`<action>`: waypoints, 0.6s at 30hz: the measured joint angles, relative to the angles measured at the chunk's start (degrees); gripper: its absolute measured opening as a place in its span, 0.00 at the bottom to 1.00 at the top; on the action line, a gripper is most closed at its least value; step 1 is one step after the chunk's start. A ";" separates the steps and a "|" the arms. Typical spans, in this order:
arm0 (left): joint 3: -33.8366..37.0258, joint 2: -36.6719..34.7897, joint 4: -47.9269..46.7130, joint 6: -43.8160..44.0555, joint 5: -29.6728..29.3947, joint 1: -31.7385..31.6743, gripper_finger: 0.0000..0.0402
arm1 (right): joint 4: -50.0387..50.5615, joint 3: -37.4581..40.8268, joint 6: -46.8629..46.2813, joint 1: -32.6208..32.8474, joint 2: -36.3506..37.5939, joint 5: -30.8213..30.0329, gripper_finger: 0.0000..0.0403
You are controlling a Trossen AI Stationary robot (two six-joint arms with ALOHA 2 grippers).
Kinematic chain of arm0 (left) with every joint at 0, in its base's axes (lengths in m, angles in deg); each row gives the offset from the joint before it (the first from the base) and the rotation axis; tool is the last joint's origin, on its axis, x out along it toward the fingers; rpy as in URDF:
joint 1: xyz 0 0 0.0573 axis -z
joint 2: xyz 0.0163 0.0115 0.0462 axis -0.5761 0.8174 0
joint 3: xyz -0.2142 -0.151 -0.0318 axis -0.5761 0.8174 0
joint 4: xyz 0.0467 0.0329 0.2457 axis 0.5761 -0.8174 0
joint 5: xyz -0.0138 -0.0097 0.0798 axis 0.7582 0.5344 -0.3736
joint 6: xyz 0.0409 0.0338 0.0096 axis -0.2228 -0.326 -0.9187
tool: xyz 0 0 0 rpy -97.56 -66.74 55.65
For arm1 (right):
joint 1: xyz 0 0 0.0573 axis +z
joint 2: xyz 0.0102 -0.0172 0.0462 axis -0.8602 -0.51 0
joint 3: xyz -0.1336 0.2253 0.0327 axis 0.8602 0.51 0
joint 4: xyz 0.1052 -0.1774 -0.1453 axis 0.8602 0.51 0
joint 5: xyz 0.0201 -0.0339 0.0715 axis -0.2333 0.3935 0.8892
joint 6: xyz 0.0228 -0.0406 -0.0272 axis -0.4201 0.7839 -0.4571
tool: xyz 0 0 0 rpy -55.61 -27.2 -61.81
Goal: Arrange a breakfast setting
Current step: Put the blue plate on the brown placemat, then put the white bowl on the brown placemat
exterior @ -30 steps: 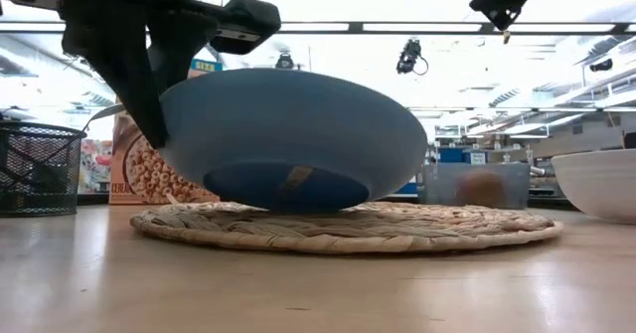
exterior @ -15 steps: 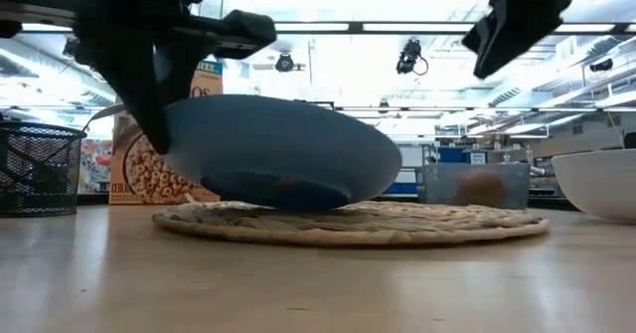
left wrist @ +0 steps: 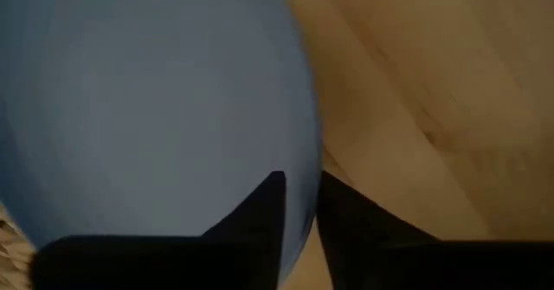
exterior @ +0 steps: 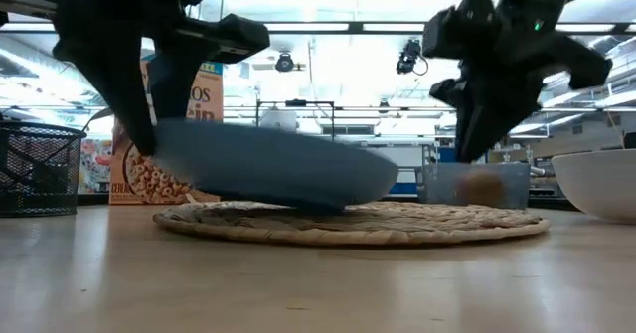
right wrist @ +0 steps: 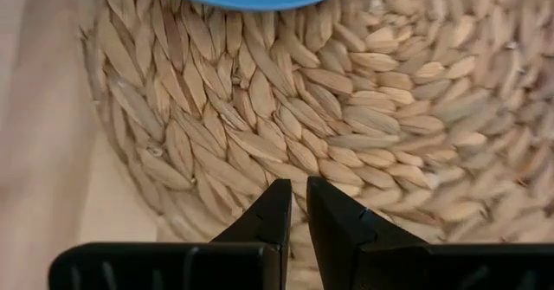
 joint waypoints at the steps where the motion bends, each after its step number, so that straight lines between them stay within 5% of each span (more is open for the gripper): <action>1: 0.00 0.00 -0.29 0.41 -0.06 -0.09 0.23 | -0.84 0.00 0.32 -0.33 -1.10 0.02 0.12; 9: 0.07 -1.60 -7.12 3.82 1.46 -0.62 0.44 | -4.50 0.00 0.81 -3.76 -7.97 0.55 0.12; 18: 0.07 -11.60 -11.80 17.35 3.57 -1.61 0.46 | -3.72 -0.17 0.96 -5.57 -9.68 2.19 0.12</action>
